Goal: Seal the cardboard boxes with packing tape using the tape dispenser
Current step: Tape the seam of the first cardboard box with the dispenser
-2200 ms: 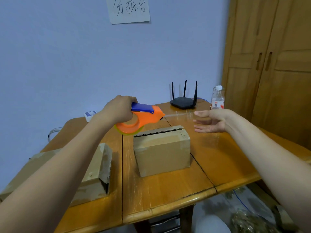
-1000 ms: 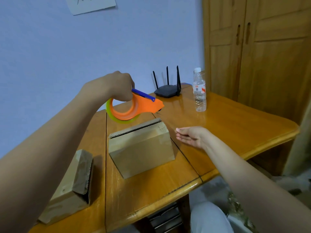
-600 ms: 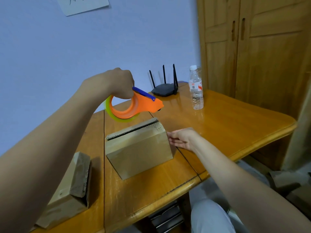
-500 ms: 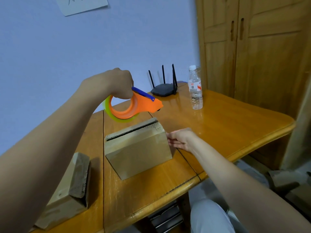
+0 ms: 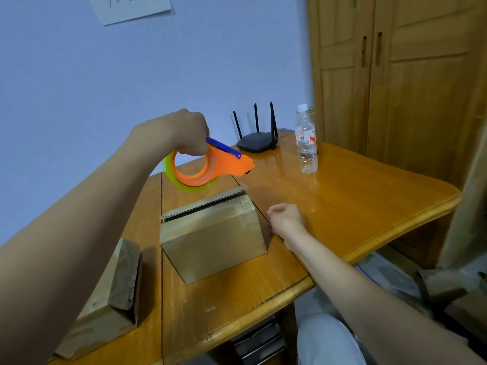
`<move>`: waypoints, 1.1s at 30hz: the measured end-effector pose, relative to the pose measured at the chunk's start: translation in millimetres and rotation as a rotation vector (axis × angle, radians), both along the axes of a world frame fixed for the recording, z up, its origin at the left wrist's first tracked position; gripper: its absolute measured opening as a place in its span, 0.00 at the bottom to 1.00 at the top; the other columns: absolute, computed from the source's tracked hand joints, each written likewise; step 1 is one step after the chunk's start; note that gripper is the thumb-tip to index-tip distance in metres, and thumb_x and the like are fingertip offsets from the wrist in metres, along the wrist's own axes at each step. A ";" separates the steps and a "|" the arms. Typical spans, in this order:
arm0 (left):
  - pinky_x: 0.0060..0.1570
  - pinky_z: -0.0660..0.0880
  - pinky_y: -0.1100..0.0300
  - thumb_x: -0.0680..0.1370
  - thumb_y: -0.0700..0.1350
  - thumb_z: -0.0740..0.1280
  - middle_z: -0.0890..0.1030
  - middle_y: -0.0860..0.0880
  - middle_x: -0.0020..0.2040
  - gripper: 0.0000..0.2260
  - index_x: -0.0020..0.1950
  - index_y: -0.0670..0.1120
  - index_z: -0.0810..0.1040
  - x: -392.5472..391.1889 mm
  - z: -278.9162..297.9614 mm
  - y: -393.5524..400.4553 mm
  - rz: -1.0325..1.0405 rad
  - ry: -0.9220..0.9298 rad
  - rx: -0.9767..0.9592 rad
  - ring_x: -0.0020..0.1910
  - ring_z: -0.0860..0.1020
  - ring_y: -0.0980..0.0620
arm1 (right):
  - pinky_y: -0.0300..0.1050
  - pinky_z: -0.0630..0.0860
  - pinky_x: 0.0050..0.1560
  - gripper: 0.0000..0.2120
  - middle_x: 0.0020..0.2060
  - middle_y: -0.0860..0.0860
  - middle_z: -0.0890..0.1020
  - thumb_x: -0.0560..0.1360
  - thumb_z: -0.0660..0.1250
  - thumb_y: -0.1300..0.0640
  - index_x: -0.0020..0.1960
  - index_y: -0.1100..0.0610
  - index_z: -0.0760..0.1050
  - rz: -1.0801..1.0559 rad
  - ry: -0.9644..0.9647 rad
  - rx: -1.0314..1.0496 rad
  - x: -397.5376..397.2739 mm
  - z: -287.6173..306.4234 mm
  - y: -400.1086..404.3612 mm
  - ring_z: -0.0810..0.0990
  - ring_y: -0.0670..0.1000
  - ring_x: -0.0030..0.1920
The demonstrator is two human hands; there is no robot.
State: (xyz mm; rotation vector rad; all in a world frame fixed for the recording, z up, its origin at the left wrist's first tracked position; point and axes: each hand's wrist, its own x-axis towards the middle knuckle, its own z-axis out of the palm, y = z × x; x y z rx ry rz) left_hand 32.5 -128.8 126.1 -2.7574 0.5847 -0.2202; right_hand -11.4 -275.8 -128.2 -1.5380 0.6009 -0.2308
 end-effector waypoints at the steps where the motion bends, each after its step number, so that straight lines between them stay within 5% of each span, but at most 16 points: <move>1: 0.38 0.70 0.58 0.75 0.39 0.62 0.84 0.41 0.48 0.15 0.58 0.42 0.82 1.1 -0.5 -1.2 -0.005 -0.004 -0.004 0.42 0.74 0.47 | 0.49 0.80 0.54 0.07 0.49 0.50 0.83 0.82 0.63 0.56 0.56 0.52 0.80 -0.020 -0.076 -0.012 -2.8 5.5 0.9 0.81 0.52 0.50; 6: 0.42 0.74 0.55 0.74 0.40 0.63 0.84 0.42 0.49 0.13 0.56 0.43 0.83 3.2 -0.1 -9.8 -0.048 -0.027 -0.016 0.43 0.75 0.46 | 0.52 0.69 0.71 0.39 0.65 0.48 0.79 0.75 0.50 0.24 0.71 0.50 0.74 0.216 -0.324 0.032 -20.2 30.3 17.7 0.76 0.50 0.67; 11: 0.40 0.74 0.55 0.73 0.40 0.63 0.83 0.44 0.46 0.13 0.54 0.44 0.83 1.7 0.8 -20.9 -0.074 -0.027 -0.015 0.42 0.76 0.46 | 0.47 0.58 0.76 0.44 0.79 0.46 0.61 0.74 0.56 0.27 0.82 0.50 0.53 0.402 -0.403 -0.109 -33.8 31.7 29.2 0.60 0.48 0.79; 15: 0.39 0.75 0.55 0.72 0.40 0.63 0.83 0.44 0.44 0.14 0.53 0.44 0.83 -0.2 0.6 -27.2 -0.082 -0.016 0.006 0.42 0.78 0.45 | 0.55 0.62 0.77 0.56 0.78 0.47 0.65 0.65 0.67 0.23 0.82 0.48 0.51 0.375 -0.381 -0.142 -28.2 21.6 34.0 0.63 0.50 0.78; 17: 0.39 0.75 0.55 0.72 0.40 0.63 0.83 0.45 0.44 0.14 0.54 0.44 0.83 -0.7 0.5 -28.5 -0.082 -0.012 0.015 0.43 0.79 0.45 | 0.55 0.67 0.75 0.54 0.73 0.45 0.73 0.63 0.70 0.23 0.81 0.46 0.57 0.358 -0.399 -0.150 -26.7 18.0 35.7 0.68 0.48 0.74; 22: 0.39 0.74 0.56 0.73 0.41 0.63 0.83 0.45 0.44 0.13 0.53 0.45 0.83 1.5 -0.4 -27.7 -0.088 -0.009 0.017 0.41 0.78 0.46 | 0.53 0.73 0.70 0.33 0.60 0.41 0.83 0.71 0.74 0.35 0.71 0.47 0.74 0.352 -0.499 -0.117 -29.4 16.4 35.4 0.79 0.42 0.64; 27: 0.38 0.73 0.56 0.73 0.40 0.63 0.82 0.44 0.44 0.12 0.53 0.44 0.82 2.9 -0.5 -27.7 -0.095 -0.005 0.011 0.40 0.77 0.47 | 0.49 0.65 0.74 0.43 0.71 0.43 0.74 0.69 0.76 0.36 0.79 0.47 0.63 0.381 -0.442 -0.161 -28.1 17.6 34.9 0.70 0.46 0.72; 33: 0.39 0.73 0.57 0.73 0.41 0.63 0.83 0.45 0.45 0.12 0.53 0.44 0.83 5.0 -2.0 -27.7 -0.107 -0.004 0.017 0.42 0.78 0.46 | 0.48 0.74 0.67 0.31 0.58 0.42 0.83 0.70 0.79 0.48 0.70 0.47 0.74 0.388 -0.430 -0.137 -30.9 15.3 34.6 0.79 0.44 0.61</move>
